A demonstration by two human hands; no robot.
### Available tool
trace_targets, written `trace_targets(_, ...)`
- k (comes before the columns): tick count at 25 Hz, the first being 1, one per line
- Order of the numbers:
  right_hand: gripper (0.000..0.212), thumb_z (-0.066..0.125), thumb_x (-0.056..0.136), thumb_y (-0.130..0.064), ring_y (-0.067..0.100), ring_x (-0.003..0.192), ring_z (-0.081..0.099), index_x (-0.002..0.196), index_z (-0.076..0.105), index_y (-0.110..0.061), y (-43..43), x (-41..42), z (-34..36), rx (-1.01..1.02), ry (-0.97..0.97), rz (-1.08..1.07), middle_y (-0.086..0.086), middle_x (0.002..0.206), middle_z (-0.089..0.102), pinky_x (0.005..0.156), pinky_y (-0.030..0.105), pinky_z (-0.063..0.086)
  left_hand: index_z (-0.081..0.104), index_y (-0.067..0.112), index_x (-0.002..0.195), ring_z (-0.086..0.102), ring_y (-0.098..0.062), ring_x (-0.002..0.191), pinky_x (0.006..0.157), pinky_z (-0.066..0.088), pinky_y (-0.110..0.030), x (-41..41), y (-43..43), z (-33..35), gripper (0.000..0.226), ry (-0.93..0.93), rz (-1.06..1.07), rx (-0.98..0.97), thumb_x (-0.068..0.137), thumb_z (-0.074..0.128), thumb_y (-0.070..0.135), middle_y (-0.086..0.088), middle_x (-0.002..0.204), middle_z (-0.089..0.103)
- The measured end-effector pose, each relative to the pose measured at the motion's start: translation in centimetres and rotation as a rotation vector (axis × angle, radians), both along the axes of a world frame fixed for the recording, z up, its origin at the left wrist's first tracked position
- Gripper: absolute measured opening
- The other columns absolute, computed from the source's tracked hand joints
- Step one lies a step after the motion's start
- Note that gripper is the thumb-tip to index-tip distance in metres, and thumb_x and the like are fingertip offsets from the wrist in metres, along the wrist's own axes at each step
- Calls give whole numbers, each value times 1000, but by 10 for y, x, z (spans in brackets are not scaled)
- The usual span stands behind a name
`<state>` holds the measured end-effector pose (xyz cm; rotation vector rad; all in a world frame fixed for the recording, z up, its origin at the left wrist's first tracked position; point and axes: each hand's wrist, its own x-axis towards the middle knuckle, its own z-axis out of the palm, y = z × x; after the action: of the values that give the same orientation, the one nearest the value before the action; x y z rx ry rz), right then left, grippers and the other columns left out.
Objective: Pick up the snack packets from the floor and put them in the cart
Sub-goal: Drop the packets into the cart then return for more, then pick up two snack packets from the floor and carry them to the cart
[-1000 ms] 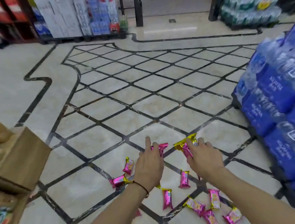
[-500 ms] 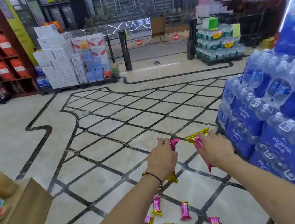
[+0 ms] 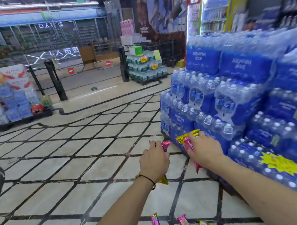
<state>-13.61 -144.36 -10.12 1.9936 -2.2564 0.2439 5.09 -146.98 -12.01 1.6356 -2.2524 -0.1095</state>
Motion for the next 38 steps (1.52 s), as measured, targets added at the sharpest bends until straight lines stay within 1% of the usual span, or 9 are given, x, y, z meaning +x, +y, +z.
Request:
trace_targets(5,39,40,100,-43,40,104,58,131,43,-19,86,-64,17,0,7,-206,14,126,50,72,42,44,47,15,114,61,-36,96,76,47,-44,-83,36,11,26,42,-257,-47,97,45,35,-9,117,50)
trace_targets(11,38,39,100,-45,39,105,58,130,46,-22,223,-163,31,13,2,-543,13,124,51,75,43,47,44,13,120,60,-41,100,73,46,-45,-209,125,24,31,48,-545,-12,98,43,35,-10,122,45)
trace_targets(16,36,48,95,-39,40,102,60,125,45,-20,373,-231,34,11,-3,-787,14,120,52,72,42,46,43,12,120,60,-41,100,68,36,-41,-310,239,32,29,7,-800,-17,99,43,32,-11,125,45)
trace_targets(19,41,51,92,-37,38,101,60,129,43,-21,467,-260,32,29,-27,-925,14,119,53,73,40,46,44,12,119,59,-40,97,67,40,-41,-361,317,30,27,-4,-928,-11,100,42,31,-10,125,46)
trace_targets(24,53,53,93,-40,38,107,59,140,37,-22,634,-302,20,50,-31,-1109,14,125,51,83,42,49,44,11,118,57,-41,100,71,44,-43,-435,471,15,26,-31,-1110,57,100,41,29,-13,126,45)
trace_targets(28,57,53,94,-41,36,111,59,144,34,-21,750,-334,7,99,-62,-1209,16,133,49,84,43,50,44,10,122,60,-39,96,72,49,-42,-486,582,-1,32,-73,-1197,102,100,42,33,-14,128,45)
trace_targets(32,60,55,94,-43,36,109,61,147,34,-24,848,-360,-9,113,-105,-1307,15,139,45,82,44,54,42,11,123,60,-37,96,71,48,-43,-524,677,-25,32,-125,-1260,154,100,41,34,-12,128,44)
trace_targets(35,61,57,94,-42,36,109,62,148,34,-24,889,-375,-28,131,-166,-1342,17,144,43,83,45,57,41,12,127,60,-36,101,78,53,-46,-547,715,-52,35,-178,-1271,214,100,41,34,-13,135,42)
trace_targets(38,59,56,94,-42,36,110,61,145,35,-23,915,-394,-47,154,-219,-1358,16,139,48,84,46,55,42,11,128,61,-34,105,81,54,-46,-577,732,-80,35,-258,-1263,260,101,41,32,-12,140,41)
